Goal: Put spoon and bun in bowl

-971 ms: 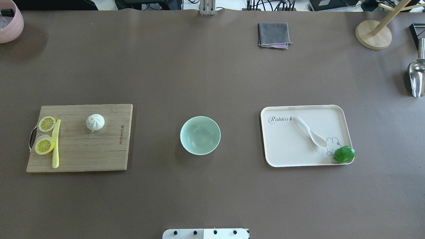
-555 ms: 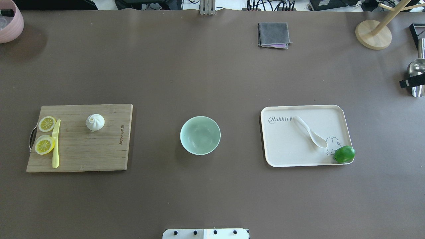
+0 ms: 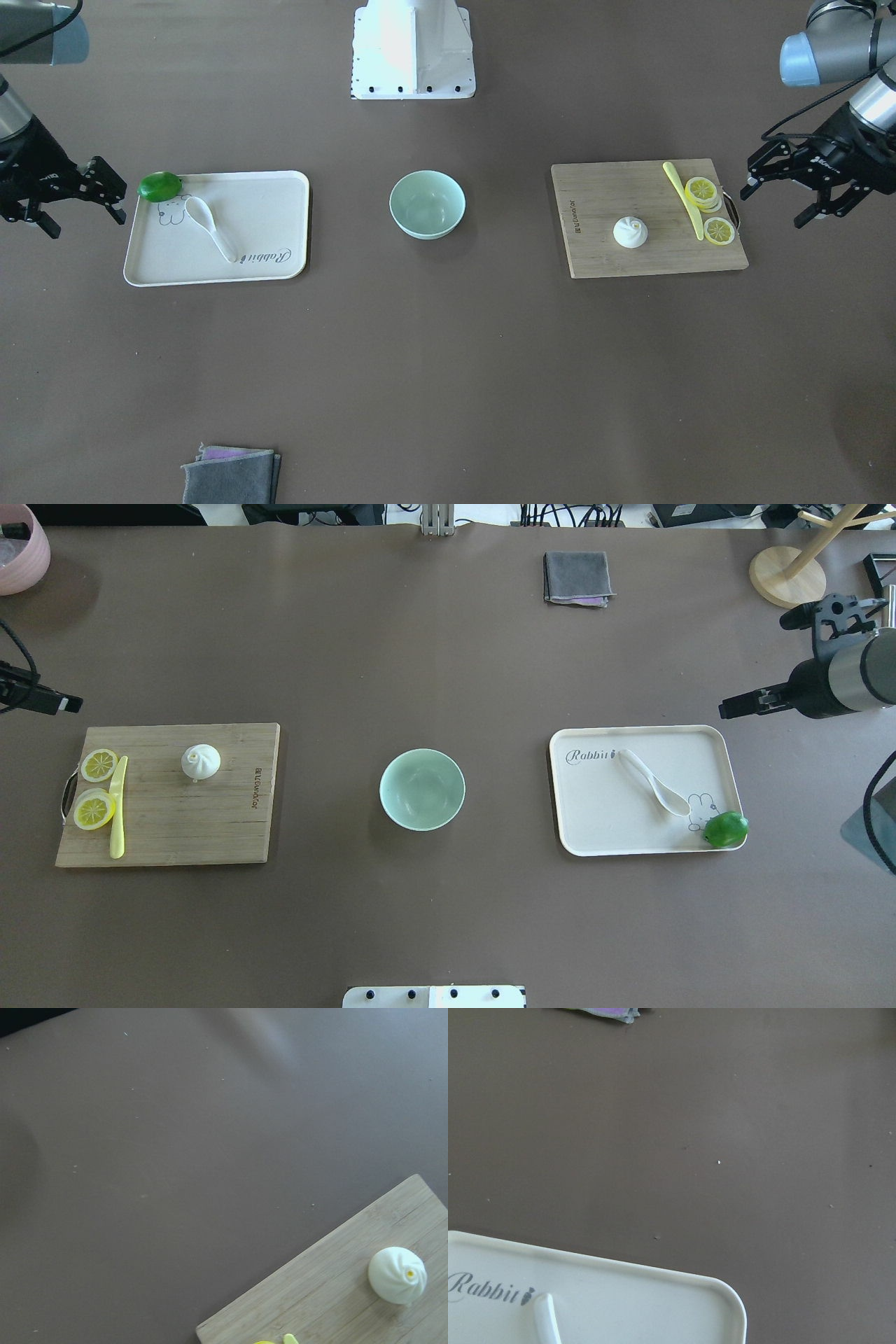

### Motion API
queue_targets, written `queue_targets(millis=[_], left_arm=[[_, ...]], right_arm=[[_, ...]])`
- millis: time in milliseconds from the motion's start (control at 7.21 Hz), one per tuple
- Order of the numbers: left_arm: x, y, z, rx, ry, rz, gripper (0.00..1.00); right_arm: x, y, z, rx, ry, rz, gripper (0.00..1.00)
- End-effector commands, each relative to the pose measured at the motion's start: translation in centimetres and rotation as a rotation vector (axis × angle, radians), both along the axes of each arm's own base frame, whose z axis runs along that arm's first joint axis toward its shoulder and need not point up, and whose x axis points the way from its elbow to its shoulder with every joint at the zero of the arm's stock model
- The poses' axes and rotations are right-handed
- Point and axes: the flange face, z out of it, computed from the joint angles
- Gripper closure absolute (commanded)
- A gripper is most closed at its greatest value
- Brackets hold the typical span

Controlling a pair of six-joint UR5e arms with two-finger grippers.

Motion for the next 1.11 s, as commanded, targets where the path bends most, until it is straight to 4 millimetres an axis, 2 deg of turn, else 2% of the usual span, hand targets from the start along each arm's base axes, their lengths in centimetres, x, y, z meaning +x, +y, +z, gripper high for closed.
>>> queue_targets(millis=[0,139,277,416,555,693,832,971], left_arm=[[8.2,2.5,-0.3,0.006,-0.017,-0.008,0.02],[12.7,3.7,-1.2,0.002,-0.022,-0.035,0.03],[16.4,4.5,-1.8,0.006,-0.027,-0.048,0.03],[18.8,4.9,-1.8,0.000,-0.031,-0.048,0.04],[20.2,5.1,-1.6,0.002,-0.041,-0.049,0.12],[20.3,4.9,-1.5,0.001,-0.044,-0.050,0.16],[20.3,4.9,-1.5,0.001,-0.044,-0.050,0.38],[20.2,4.9,-1.8,0.001,-0.037,-0.053,0.81]], right_arm=[[-4.8,1.7,-1.0,-0.008,0.003,0.022,0.00],[-5.2,1.9,-1.0,-0.007,0.005,0.015,0.00],[-5.3,2.0,-1.0,-0.007,0.005,0.014,0.00],[-5.3,2.0,-1.0,-0.005,0.006,0.012,0.00],[-5.4,2.0,-1.1,-0.004,0.005,0.012,0.00],[-5.5,2.0,-1.2,-0.003,0.004,0.011,0.00],[-5.5,1.9,-1.4,0.001,0.001,0.012,0.00],[-5.6,1.9,-1.3,0.001,0.003,0.011,0.00]])
